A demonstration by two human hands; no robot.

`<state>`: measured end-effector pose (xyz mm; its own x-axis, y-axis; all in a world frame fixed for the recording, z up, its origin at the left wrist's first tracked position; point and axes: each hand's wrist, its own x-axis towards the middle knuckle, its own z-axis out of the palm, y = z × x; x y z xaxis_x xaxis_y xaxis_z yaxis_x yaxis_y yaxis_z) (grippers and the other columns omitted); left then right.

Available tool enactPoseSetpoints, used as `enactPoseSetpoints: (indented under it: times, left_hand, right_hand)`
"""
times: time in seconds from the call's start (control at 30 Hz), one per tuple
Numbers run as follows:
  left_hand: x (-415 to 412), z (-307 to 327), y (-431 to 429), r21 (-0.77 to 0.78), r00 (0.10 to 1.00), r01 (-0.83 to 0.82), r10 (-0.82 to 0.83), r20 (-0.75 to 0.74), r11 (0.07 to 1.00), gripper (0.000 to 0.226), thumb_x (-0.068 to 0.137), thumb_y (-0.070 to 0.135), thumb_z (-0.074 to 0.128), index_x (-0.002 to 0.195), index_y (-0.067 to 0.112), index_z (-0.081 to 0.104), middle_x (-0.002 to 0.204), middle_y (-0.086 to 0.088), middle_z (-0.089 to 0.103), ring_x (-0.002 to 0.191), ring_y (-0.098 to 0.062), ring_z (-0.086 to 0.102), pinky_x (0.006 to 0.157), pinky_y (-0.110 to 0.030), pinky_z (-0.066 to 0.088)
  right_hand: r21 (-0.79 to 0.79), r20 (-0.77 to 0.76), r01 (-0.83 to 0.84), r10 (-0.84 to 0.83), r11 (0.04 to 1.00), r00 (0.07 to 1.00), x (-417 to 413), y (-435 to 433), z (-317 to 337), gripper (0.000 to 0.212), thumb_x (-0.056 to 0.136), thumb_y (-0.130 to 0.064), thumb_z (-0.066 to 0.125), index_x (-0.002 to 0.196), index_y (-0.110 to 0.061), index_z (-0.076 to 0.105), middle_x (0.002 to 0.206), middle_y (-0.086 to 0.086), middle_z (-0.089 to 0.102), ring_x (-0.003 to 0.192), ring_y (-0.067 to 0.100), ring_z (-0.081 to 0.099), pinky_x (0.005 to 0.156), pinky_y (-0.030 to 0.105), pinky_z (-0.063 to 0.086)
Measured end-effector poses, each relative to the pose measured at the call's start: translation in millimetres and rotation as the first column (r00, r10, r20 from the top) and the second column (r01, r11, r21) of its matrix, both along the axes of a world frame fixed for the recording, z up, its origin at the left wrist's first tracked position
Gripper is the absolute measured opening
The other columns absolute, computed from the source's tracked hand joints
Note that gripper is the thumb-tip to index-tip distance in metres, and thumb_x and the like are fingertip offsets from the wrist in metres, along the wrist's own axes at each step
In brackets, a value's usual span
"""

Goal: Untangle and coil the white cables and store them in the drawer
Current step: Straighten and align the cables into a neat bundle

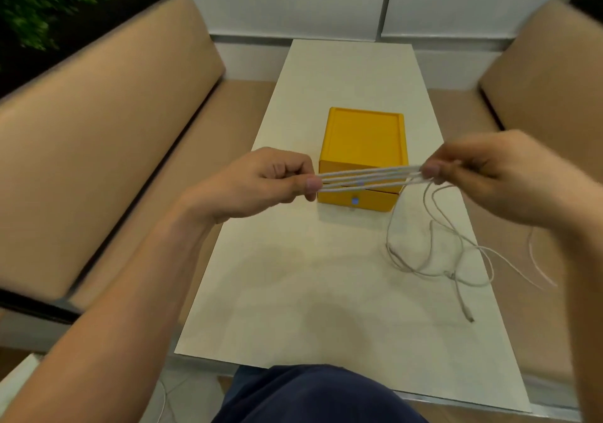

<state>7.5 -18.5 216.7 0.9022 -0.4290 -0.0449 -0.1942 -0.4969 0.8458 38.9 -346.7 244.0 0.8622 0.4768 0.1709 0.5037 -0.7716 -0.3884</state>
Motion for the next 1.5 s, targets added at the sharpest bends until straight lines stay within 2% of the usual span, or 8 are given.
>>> enactPoseSetpoints:
  times: [0.07, 0.23, 0.33, 0.43, 0.87, 1.2, 1.3, 1.5]
  left_hand:
    - [2.3, -2.4, -1.7, 0.034, 0.999, -0.021, 0.02, 0.033, 0.999, 0.026, 0.102, 0.027, 0.061, 0.082, 0.012, 0.068, 0.053, 0.014, 0.041, 0.053, -0.005, 0.036, 0.051, -0.013, 0.029]
    - [2.7, -13.9, 3.1, 0.117, 1.0, 0.016, -0.018, 0.02, 0.993, 0.025, 0.1, 0.036, 0.064, 0.081, 0.02, 0.069, 0.059, 0.014, 0.046, 0.059, -0.008, 0.037, 0.053, -0.018, 0.03]
    - [3.6, -11.2, 8.6, 0.137, 1.0, 0.003, -0.005, 0.014, 0.991, 0.026, 0.097, 0.043, 0.062, 0.08, 0.025, 0.069, 0.059, 0.013, 0.045, 0.061, -0.01, 0.038, 0.053, -0.022, 0.029]
    - [4.1, -11.3, 14.5, 0.18, 0.998, -0.055, 0.058, -0.01, 0.982, 0.026, 0.101, 0.036, 0.063, 0.08, 0.023, 0.07, 0.058, 0.014, 0.044, 0.061, -0.009, 0.039, 0.052, -0.019, 0.03]
    - [2.1, -20.4, 30.9, 0.083, 0.986, 0.039, -0.025, -0.164, 0.996, 0.035, 0.089, 0.046, 0.059, 0.077, 0.017, 0.075, 0.057, 0.007, 0.037, 0.059, -0.016, 0.03, 0.057, -0.033, 0.022]
    - [9.5, -10.0, 22.3, 0.196, 0.999, 0.05, -0.048, -0.015, 0.979, 0.028, 0.093, 0.053, 0.063, 0.093, 0.027, 0.075, 0.067, -0.004, 0.053, 0.065, -0.02, 0.045, 0.06, -0.035, 0.036]
    - [12.1, -7.0, 22.9, 0.164, 0.997, 0.072, -0.066, -0.04, 0.984, 0.029, 0.1, 0.043, 0.061, 0.086, 0.021, 0.074, 0.06, 0.005, 0.044, 0.06, -0.012, 0.038, 0.056, -0.024, 0.031]
    - [12.7, -10.9, 23.8, 0.012, 0.994, 0.087, -0.086, -0.07, 0.996, 0.035, 0.096, 0.045, 0.059, 0.078, 0.019, 0.073, 0.058, 0.005, 0.037, 0.06, -0.018, 0.03, 0.056, -0.033, 0.024]
  right_hand:
    - [-0.057, -0.213, -0.012, 0.0, 0.998, 0.977, 11.8, 9.0, -31.1, 0.017, 0.1, -0.041, 0.054, 0.09, -0.042, 0.068, 0.085, -0.015, 0.074, 0.075, 0.001, 0.068, 0.072, 0.033, 0.053]
    - [0.299, -0.492, -0.086, 0.231, 0.95, 0.84, -8.0, 59.8, -75.5, 0.041, 0.098, -0.054, 0.051, 0.134, -0.038, 0.061, 0.114, -0.019, 0.072, 0.106, -0.006, 0.065, 0.085, 0.014, 0.05]
    - [0.467, -0.482, -0.062, 0.313, 0.882, 0.818, -14.8, 85.9, -81.1, 0.03, 0.106, -0.038, 0.05, 0.098, -0.021, 0.073, 0.075, -0.002, 0.07, 0.074, 0.012, 0.065, 0.071, 0.032, 0.051]
    - [0.492, -0.451, -0.062, 0.314, 0.869, 0.835, -8.5, 89.0, -78.3, 0.033, 0.107, -0.036, 0.049, 0.091, -0.017, 0.071, 0.058, -0.006, 0.055, 0.057, 0.011, 0.047, 0.059, 0.032, 0.039]
    - [0.376, -0.421, -0.169, 0.33, 0.911, 0.845, -0.4, 86.6, -67.7, 0.034, 0.098, -0.051, 0.053, 0.086, -0.025, 0.072, 0.065, 0.006, 0.055, 0.058, 0.011, 0.044, 0.055, 0.028, 0.034]
    - [0.309, -0.324, -0.191, 0.292, 0.932, 0.9, 12.8, 73.1, -41.4, 0.029, 0.098, -0.043, 0.061, 0.081, -0.023, 0.072, 0.054, -0.013, 0.047, 0.051, 0.008, 0.038, 0.051, 0.023, 0.028]
    - [0.349, -0.358, -0.195, 0.323, 0.917, 0.876, 8.8, 70.4, -38.6, 0.029, 0.094, -0.046, 0.063, 0.083, -0.021, 0.073, 0.057, -0.011, 0.047, 0.054, 0.007, 0.037, 0.054, 0.028, 0.03]
    - [0.194, -0.288, -0.176, 0.228, 0.965, 0.93, 10.2, 73.0, -43.6, 0.034, 0.098, -0.049, 0.057, 0.078, -0.026, 0.073, 0.057, -0.01, 0.052, 0.053, 0.01, 0.043, 0.055, 0.034, 0.032]
